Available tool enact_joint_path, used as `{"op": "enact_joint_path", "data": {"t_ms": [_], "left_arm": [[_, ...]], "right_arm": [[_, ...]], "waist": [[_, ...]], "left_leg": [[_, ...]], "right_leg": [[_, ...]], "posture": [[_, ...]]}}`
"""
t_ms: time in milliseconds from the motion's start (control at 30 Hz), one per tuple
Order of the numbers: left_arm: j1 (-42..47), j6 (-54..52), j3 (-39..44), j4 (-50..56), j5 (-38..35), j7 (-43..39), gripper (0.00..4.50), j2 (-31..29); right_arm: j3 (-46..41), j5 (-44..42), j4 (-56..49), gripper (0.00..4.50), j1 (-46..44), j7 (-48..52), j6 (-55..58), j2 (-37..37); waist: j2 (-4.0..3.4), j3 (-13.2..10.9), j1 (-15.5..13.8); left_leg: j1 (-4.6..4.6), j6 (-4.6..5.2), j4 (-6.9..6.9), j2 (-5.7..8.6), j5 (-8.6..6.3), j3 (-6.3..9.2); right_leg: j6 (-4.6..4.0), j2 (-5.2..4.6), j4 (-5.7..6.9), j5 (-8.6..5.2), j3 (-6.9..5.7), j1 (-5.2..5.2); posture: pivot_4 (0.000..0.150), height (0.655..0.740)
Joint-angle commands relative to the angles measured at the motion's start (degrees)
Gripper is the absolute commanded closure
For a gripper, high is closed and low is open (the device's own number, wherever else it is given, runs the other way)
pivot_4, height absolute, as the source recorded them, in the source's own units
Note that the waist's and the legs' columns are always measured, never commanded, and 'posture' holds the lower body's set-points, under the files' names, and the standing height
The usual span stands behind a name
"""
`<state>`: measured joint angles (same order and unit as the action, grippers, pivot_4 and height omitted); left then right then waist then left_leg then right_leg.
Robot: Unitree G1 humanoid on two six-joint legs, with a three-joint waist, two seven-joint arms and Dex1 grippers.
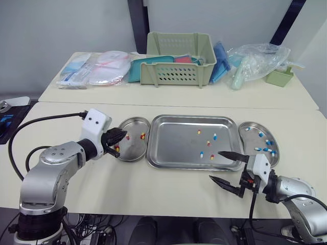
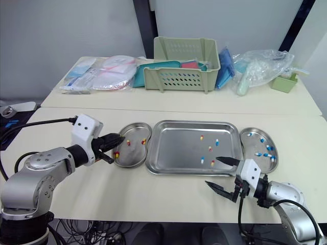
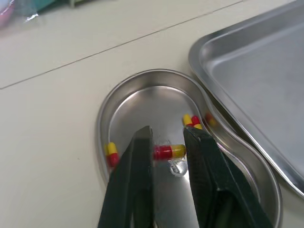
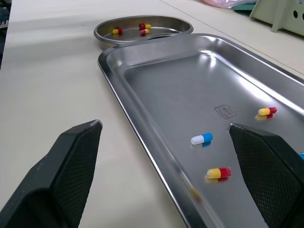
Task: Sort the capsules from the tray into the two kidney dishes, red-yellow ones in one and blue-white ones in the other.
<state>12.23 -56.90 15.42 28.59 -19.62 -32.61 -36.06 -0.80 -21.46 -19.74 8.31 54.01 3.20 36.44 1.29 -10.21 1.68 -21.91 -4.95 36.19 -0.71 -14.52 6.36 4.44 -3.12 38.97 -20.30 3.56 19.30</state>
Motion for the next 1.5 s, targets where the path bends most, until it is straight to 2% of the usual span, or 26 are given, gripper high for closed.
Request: {"op": "enact_joint_path", "data": {"t_ms": [33,267,633,767,867,1000,1133,1367,1500], "left_arm": [[-0.34,0.81,1.85,0.74,-2.11,0.04,2.18,-0.13],[-0.43,2.51,2.27,-0.34,-3.49,0.25,0.03,-0.78],[-4.48,8.74,5.61,-3.23,-5.96,-3.69,0.03,-3.21],[-7.17,15.01,8.62,-6.29,-6.16,-7.31,0.03,-5.23],[-9.90,19.21,12.24,-10.79,-5.24,-9.58,0.03,-7.44],[-16.37,26.80,17.30,-20.67,-3.95,-14.96,0.03,-10.70],[-22.06,33.39,19.02,-26.74,-2.18,-17.98,0.03,-11.67],[-27.76,41.26,21.14,-34.12,-1.81,-20.22,0.03,-10.87],[-30.27,42.84,22.27,-33.69,-2.52,-20.15,0.03,-10.12]], "right_arm": [[-0.24,-0.27,-0.49,0.00,-0.75,0.55,-0.84,0.09],[-0.53,-0.13,-0.88,0.00,-1.00,0.50,-0.46,0.53],[-2.85,-1.04,-3.48,0.00,-1.15,-0.57,1.71,2.56],[-7.43,-3.14,-5.31,0.00,0.62,-1.32,3.88,3.98],[-15.31,-5.90,-5.81,0.00,5.00,-0.68,5.92,6.05],[-28.85,-7.57,-0.10,0.00,10.93,2.29,7.64,10.54],[-35.91,-6.67,6.42,0.00,13.93,4.16,8.34,13.14],[-38.51,-3.69,10.56,0.00,15.91,3.21,7.66,13.25],[-38.08,-2.53,11.83,0.00,15.47,2.90,7.34,13.29]], "waist": [[0.00,0.00,0.00],[0.00,0.00,0.00],[0.00,0.00,0.03],[-0.01,-0.01,0.00],[-0.01,-0.01,-0.01],[-0.02,-0.03,-0.01],[0.00,-0.03,0.15],[0.02,-0.05,0.16],[0.02,-0.05,0.17]], "left_leg": [[0.00,0.00,0.00,0.00,0.00,0.00],[0.00,0.00,0.00,0.00,0.00,0.00],[0.00,0.00,-0.01,-0.01,0.00,0.00],[-0.01,0.00,-0.02,-0.01,0.00,-0.03],[-0.02,0.00,-0.04,-0.01,0.00,-0.04],[0.00,0.02,-0.10,0.00,-0.01,-0.12],[0.10,0.02,-0.12,-0.02,-0.01,-0.16],[0.07,0.02,-0.14,-0.03,-0.02,-0.17],[0.07,0.02,-0.14,-0.03,-0.02,-0.18]], "right_leg": [[0.00,0.00,0.00,0.00,0.00,0.00],[0.00,0.00,0.00,0.00,0.01,0.00],[0.00,0.00,0.00,0.00,0.01,0.01],[0.00,0.00,-0.01,0.00,0.02,0.02],[-0.01,-0.01,-0.02,0.00,0.03,0.03],[-0.01,-0.02,-0.07,0.00,0.07,0.03],[-0.02,-0.01,-0.04,-0.01,0.11,0.00],[-0.03,-0.01,-0.05,-0.01,0.11,0.02],[-0.03,-0.01,-0.05,-0.01,0.12,0.01]], "posture": [[0.150,0.7400],[0.150,0.7400],[0.150,0.7400],[0.150,0.7400],[0.150,0.7400],[0.150,0.7400],[0.150,0.7400],[0.150,0.7400],[0.150,0.7400]]}}
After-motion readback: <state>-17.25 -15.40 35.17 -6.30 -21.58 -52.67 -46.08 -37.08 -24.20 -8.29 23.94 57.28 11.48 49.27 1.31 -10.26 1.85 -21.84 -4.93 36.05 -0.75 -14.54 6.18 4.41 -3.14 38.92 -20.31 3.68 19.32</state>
